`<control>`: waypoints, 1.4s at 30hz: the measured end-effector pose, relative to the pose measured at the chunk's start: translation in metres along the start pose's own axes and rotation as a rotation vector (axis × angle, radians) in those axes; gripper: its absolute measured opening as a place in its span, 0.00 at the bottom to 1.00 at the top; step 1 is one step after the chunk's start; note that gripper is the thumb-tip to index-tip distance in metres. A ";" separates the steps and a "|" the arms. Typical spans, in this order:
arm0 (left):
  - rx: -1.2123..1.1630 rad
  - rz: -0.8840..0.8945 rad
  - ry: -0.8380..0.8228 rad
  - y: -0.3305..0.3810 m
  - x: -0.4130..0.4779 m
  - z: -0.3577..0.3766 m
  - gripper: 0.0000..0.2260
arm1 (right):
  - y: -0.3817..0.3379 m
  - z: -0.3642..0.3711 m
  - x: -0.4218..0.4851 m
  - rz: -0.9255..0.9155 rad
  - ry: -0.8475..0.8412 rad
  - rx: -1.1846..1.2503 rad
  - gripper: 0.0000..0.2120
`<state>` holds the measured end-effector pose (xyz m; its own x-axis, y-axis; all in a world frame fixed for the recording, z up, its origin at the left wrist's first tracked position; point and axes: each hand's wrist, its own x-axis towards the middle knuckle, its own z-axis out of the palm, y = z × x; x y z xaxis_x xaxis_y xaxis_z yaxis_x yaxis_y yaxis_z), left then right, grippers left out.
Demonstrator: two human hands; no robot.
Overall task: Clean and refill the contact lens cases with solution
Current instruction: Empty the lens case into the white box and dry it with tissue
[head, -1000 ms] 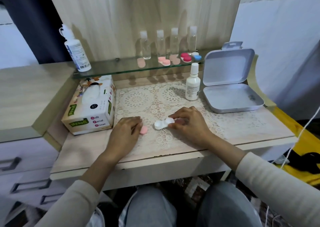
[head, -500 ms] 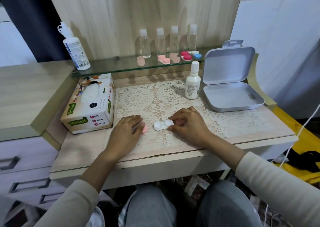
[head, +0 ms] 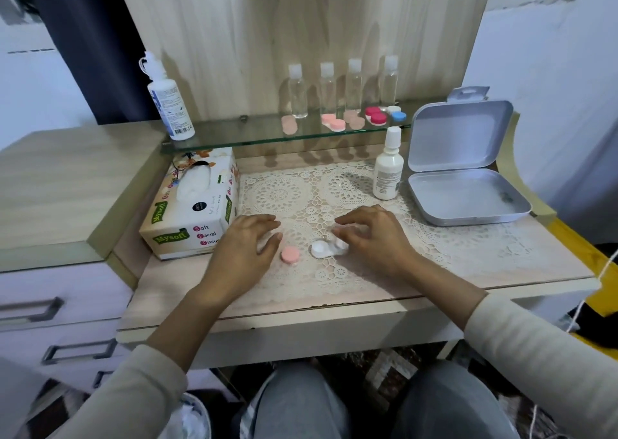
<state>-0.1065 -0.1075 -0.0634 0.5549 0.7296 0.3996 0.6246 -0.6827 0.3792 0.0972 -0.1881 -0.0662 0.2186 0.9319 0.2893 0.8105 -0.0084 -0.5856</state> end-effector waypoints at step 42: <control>0.166 -0.327 0.242 -0.093 0.089 -0.073 0.05 | -0.009 0.050 0.083 -0.227 -0.281 -0.189 0.13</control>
<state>-0.1550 0.0184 -0.0022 0.1810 0.8629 0.4719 0.8371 -0.3871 0.3867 0.0811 -0.0929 -0.0748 -0.1129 0.9803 0.1619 0.9124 0.1668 -0.3737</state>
